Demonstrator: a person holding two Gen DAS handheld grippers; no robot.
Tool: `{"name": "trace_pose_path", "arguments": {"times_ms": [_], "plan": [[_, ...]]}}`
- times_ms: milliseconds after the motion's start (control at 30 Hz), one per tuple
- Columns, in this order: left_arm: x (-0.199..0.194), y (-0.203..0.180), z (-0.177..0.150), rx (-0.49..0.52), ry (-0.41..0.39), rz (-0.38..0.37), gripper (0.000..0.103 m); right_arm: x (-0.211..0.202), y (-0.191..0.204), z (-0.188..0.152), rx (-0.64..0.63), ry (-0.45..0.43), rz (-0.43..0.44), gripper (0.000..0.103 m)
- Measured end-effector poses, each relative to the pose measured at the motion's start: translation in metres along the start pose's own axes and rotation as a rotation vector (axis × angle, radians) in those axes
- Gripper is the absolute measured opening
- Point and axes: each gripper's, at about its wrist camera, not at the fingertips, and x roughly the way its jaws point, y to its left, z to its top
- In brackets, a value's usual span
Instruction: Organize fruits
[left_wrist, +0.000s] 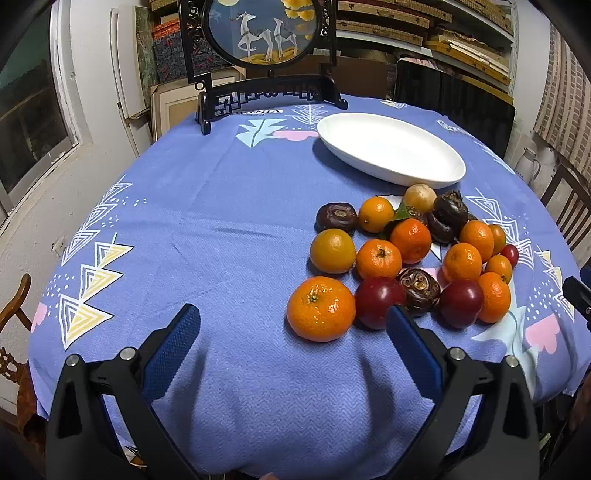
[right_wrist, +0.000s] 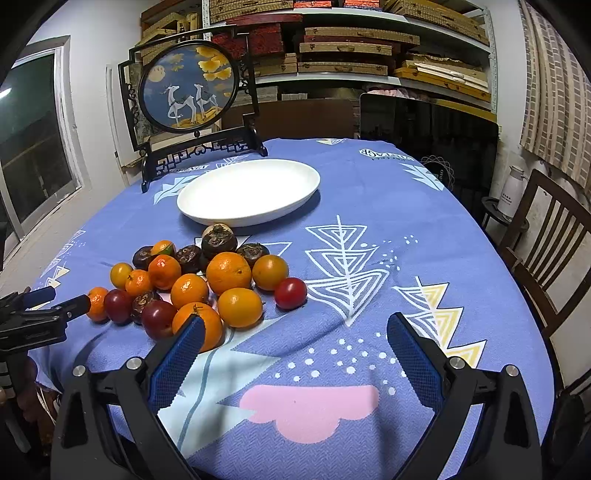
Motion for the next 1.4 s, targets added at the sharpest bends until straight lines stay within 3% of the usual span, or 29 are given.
{"name": "trace_pose_path", "arguments": {"times_ms": [1400], "plan": [[0.0036,-0.0003,-0.0062,0.034,-0.01,0.005,0.099,-0.0007,0.0039,-0.0039,-0.01,0.01,0.012,0.099]]}}
